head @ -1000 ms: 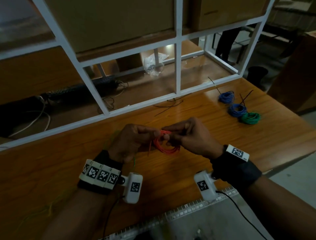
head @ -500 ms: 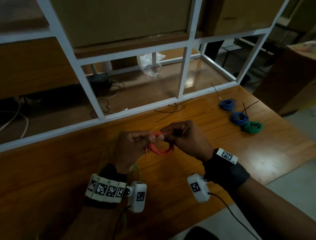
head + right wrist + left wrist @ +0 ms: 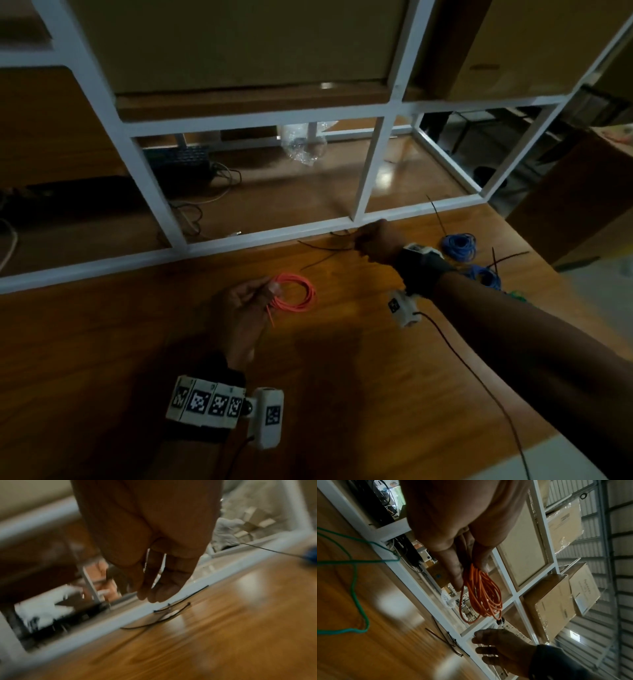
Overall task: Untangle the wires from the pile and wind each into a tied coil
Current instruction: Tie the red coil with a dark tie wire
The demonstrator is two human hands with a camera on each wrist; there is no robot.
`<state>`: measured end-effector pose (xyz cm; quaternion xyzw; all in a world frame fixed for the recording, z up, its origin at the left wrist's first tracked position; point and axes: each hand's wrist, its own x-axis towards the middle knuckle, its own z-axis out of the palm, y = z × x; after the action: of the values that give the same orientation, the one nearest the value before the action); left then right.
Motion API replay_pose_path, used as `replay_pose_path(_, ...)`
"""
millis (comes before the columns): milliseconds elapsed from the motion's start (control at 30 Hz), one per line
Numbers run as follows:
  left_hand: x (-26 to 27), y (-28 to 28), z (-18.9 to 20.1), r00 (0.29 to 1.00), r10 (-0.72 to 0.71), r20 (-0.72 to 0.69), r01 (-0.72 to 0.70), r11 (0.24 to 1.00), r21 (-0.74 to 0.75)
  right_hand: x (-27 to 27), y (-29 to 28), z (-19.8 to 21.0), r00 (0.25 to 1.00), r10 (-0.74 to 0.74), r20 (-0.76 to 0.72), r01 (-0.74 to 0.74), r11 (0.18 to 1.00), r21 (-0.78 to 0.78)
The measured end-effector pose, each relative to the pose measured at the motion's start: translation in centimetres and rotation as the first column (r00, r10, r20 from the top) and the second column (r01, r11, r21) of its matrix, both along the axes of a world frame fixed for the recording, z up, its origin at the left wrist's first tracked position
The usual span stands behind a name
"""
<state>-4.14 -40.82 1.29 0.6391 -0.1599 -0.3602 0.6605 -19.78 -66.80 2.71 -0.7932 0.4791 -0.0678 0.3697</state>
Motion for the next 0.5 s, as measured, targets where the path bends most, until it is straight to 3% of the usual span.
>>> replay_pose_path(167,-1.4,-3.5,-0.7,0.999,0.032,0.033,-0.032,0.999,0.001,2.5,-4.0,-3.1,0.977,0.182,-0.107,-0.186,0.982,-0.03)
replay_pose_path(300,-2.2,-5.2,-1.6,0.995,0.086,0.055,-0.089,0.995,0.045,3.3,-4.8,-5.3,0.897,0.377,-0.229,-0.413,0.9,-0.137)
replay_pose_path(500,-1.6,-5.7,-3.2,0.991,0.133,0.021,-0.135,0.98,0.144,3.3,-4.8,-6.6,0.873,0.405,-0.272,-0.478,0.822,-0.31)
